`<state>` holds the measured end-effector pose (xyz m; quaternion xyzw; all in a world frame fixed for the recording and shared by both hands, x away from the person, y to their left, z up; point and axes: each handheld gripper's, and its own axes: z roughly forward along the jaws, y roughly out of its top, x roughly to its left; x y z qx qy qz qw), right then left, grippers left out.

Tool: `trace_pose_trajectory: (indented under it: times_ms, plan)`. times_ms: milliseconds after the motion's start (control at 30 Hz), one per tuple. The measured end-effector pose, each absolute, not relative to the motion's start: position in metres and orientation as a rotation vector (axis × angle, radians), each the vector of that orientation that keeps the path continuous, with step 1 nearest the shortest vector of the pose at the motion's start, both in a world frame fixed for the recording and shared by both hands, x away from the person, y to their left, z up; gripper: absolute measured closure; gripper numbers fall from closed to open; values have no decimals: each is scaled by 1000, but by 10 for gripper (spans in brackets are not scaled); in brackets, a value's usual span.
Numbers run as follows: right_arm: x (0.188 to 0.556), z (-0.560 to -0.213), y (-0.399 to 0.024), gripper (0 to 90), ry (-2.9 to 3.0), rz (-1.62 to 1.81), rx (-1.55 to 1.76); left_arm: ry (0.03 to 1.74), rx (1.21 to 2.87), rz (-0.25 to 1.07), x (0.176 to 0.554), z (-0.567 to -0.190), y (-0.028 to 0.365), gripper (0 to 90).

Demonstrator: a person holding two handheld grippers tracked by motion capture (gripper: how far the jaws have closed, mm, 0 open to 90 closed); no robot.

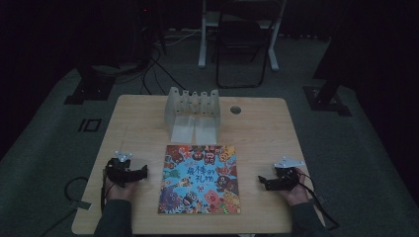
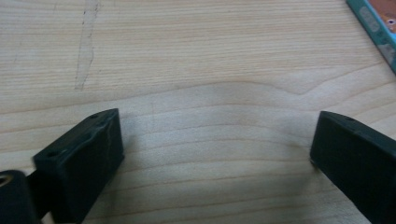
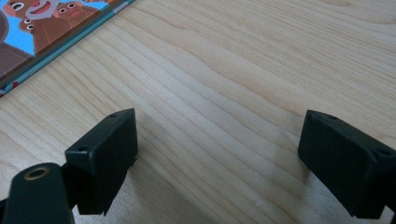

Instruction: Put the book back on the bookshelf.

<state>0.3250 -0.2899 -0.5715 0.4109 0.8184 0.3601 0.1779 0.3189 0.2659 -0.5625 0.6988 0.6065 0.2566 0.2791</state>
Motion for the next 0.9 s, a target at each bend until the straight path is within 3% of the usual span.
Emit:
trace_pose_trajectory:
  times_ms: [167,900]
  plan:
    - [325,-571,-290,105,2320,1019,1159,1569,1883,687,314,-562,264,157]
    - [318,-554,-284,174,2254,1038,1097,1551,1895,682,314,-562,263,155]
